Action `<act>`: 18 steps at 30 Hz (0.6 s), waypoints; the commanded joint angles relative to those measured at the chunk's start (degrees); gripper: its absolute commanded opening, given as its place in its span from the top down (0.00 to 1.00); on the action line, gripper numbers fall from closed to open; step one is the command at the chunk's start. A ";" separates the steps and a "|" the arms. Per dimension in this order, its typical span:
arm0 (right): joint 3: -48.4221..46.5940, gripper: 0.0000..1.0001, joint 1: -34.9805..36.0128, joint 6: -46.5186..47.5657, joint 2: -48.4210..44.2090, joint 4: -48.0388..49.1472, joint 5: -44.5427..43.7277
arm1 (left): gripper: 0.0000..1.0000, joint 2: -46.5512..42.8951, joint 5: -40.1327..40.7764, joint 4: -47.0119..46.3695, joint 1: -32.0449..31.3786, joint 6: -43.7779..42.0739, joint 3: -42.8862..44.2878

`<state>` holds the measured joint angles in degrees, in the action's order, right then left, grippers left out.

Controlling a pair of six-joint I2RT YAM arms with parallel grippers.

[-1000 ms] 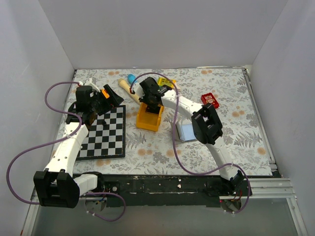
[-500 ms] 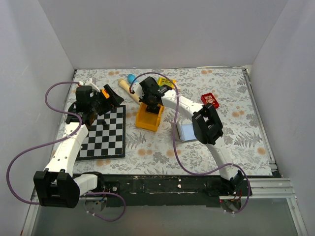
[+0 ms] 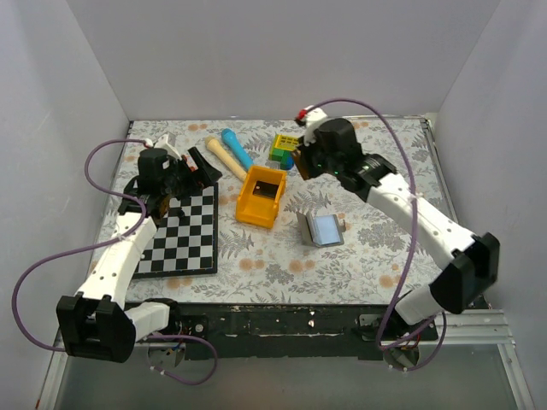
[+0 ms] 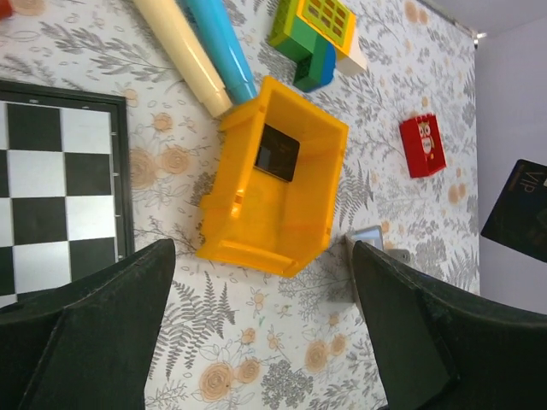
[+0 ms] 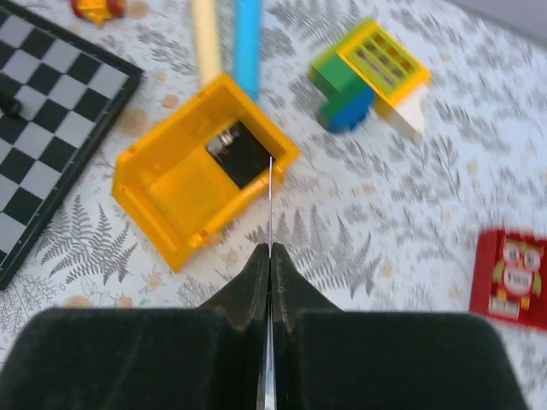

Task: Put the credit cards into the card holder
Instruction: Pick up the credit card from the storage box, then insert the credit card into the card holder.

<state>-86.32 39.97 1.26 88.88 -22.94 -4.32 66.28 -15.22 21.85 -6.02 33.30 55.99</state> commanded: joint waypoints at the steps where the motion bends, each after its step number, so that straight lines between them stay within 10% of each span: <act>1: 13.61 0.99 -4.19 -15.39 -8.35 -0.78 -2.61 | 0.14 1.30 3.96 -1.02 -7.76 -2.27 4.47; 18: 36.83 0.99 -9.46 -23.32 -16.02 2.44 6.31 | 0.15 18.52 1.16 -3.30 -22.10 -5.08 17.92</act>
<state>-52.21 31.90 -20.86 75.81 -26.44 -5.13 81.91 -11.99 19.18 -26.15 30.59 68.95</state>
